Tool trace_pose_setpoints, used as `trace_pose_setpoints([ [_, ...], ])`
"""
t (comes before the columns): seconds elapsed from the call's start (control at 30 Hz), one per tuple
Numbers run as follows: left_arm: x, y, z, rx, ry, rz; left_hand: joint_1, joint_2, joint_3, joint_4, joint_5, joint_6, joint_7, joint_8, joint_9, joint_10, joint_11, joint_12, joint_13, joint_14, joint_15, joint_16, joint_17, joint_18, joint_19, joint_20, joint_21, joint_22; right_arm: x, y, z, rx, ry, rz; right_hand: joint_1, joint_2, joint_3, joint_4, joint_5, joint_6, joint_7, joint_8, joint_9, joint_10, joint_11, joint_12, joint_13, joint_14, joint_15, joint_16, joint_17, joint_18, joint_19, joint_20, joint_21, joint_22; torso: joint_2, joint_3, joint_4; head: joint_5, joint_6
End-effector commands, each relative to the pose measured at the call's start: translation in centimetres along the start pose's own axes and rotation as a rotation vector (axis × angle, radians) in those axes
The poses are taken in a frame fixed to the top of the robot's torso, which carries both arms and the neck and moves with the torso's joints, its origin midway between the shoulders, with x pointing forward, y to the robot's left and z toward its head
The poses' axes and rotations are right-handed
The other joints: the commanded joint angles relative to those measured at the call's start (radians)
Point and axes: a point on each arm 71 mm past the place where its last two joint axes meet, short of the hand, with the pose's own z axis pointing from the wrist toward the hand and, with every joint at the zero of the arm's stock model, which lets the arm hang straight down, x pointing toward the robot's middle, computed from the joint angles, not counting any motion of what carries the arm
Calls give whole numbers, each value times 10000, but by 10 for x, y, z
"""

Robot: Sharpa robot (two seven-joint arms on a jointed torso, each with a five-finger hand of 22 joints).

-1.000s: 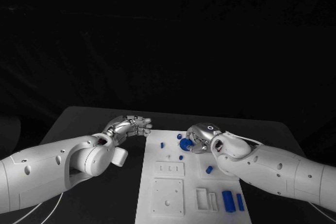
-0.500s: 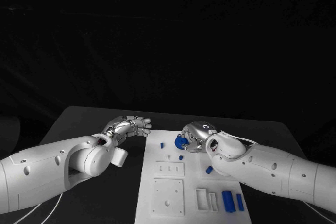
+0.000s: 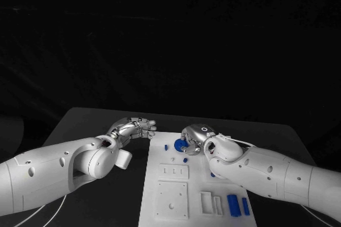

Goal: Assemble the parts on the task board

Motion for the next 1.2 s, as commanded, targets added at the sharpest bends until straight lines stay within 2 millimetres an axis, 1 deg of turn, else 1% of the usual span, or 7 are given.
trace_pose_setpoints([
  [0.03,3,-1,1,79,160,-5,-71,-1,54,-14,42,95,17,-61,-1,17,11,-38,-13,38,45,-39,17,178,-37,-28,-64,133,2,-1,0,125,278,-241,48,-67,42,7,5,451,350,-11,126,4,-38,-42,-9,-5,-41,-52,8,745,32,-45,33,110,1,5,-1,62,16],
  [0.13,3,-1,0,79,153,-4,-70,-2,54,-15,42,95,17,-61,-1,18,11,-38,-13,38,46,-39,17,178,-37,-28,-64,133,3,-3,1,189,367,-322,40,-90,36,8,1,433,357,-23,125,-2,-32,-46,-11,-5,-36,-60,5,745,28,-43,29,109,-10,-2,0,47,-5],
  [0.27,3,-1,1,74,146,0,-69,-3,55,-16,42,95,17,-62,-1,19,11,-39,-13,39,45,-39,17,178,-37,-28,-64,133,5,-6,1,254,448,-386,40,-100,36,7,0,402,366,-42,122,-10,-24,-50,-12,-4,-29,-68,3,745,22,-41,24,108,-7,-10,-17,103,-25],
  [0.7,3,-1,2,59,136,9,-74,-1,55,-13,42,97,19,-65,0,20,13,-43,-13,39,46,-41,18,178,-37,-27,-64,133,10,-5,0,138,704,-359,41,-220,-15,-35,-6,315,395,-93,119,-39,4,-63,-14,-4,-4,-103,-9,745,-3,-35,8,104,-24,9,-15,69,-68],
  [0.83,4,-1,2,64,159,3,-76,-3,54,-12,42,97,19,-65,0,20,12,-44,-13,38,46,-41,18,177,-37,-26,-65,133,10,-2,0,-42,697,-271,86,-292,-95,-121,-4,-155,523,-368,1,-85,122,-86,-24,-3,97,-146,-21,745,-28,-35,-19,95,-12,10,-11,89,-64],
  [1.1,3,-1,2,59,145,9,-79,-4,54,-12,42,97,18,-67,1,21,12,-46,-13,38,47,-42,19,177,-37,-26,-65,133,8,1,0,-101,520,-93,60,-392,-367,-250,-5,-529,669,-584,-115,-118,263,-78,-32,7,236,-165,-9,745,-34,-29,-28,97,-15,8,2,90,-67],
  [1.2,4,-1,2,56,157,6,-78,-5,54,-13,42,97,17,-68,1,21,12,-47,-13,38,47,-42,19,177,-37,-26,-65,133,8,1,-1,-125,506,-32,-3,-411,-564,-316,-15,-703,697,-671,-154,-131,291,-68,-34,5,263,-166,3,745,-39,-30,-31,98,-14,3,-13,105,-69],
])
